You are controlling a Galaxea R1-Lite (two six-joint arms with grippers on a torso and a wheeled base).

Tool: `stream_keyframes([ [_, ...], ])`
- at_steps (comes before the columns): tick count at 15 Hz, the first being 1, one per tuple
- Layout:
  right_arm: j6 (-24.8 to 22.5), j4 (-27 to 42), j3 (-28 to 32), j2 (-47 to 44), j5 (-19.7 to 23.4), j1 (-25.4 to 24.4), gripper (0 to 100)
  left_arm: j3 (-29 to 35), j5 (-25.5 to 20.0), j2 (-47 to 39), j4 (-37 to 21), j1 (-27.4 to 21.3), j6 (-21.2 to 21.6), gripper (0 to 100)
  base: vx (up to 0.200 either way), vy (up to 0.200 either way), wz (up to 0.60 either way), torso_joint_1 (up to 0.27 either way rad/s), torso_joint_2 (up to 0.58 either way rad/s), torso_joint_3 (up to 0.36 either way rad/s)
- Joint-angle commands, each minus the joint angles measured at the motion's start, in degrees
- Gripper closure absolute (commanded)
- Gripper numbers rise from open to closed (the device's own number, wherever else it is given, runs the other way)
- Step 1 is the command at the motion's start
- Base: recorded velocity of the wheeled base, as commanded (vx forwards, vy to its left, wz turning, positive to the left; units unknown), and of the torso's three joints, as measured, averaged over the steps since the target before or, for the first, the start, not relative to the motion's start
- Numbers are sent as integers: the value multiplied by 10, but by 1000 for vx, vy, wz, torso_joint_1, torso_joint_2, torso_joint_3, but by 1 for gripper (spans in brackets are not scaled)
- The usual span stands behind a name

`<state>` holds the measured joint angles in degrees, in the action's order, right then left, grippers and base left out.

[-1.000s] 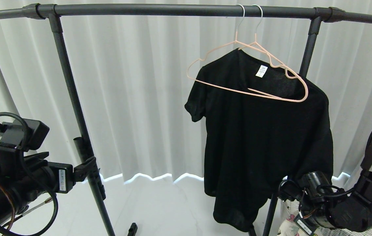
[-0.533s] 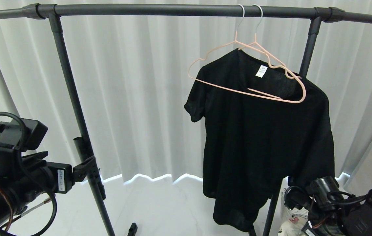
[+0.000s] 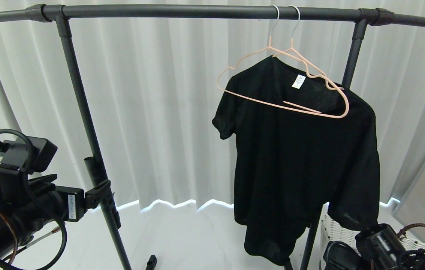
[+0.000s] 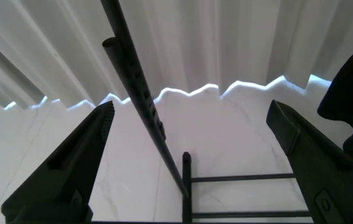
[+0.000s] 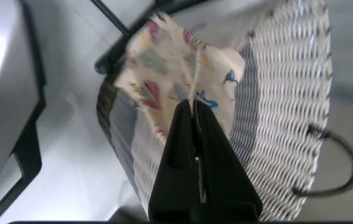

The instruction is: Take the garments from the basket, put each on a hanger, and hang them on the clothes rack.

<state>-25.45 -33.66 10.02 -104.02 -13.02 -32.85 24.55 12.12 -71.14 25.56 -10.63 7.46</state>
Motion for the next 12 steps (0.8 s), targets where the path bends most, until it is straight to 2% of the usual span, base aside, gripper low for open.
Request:
stream_keyframes([
  [1, -1, 0, -12, 69, -3, -42, 100, 0, 0, -1, 0, 0, 0, 0, 0, 0, 0, 0, 0, 0],
  [5, -5, 2, -5, 146, -38, -53, 100, -1, 0, 2, 0, 0, 0, 0, 0, 0, 0, 0, 0, 0],
  [7, -8, 14, 18, 184, -51, -53, 100, -1, 1, 5, 0, 0, 1, 0, 0, 0, 0, 0, 0, 0],
  [8, -8, 37, 41, 204, -55, -53, 100, -1, 1, 7, 0, 0, 1, 0, 0, 0, 0, 0, 0, 0],
  [12, -7, 181, 148, 262, -56, -53, 100, -2, 1, 7, 0, -1, 1, 0, -200, 0, 0, 4, 0, 4],
])
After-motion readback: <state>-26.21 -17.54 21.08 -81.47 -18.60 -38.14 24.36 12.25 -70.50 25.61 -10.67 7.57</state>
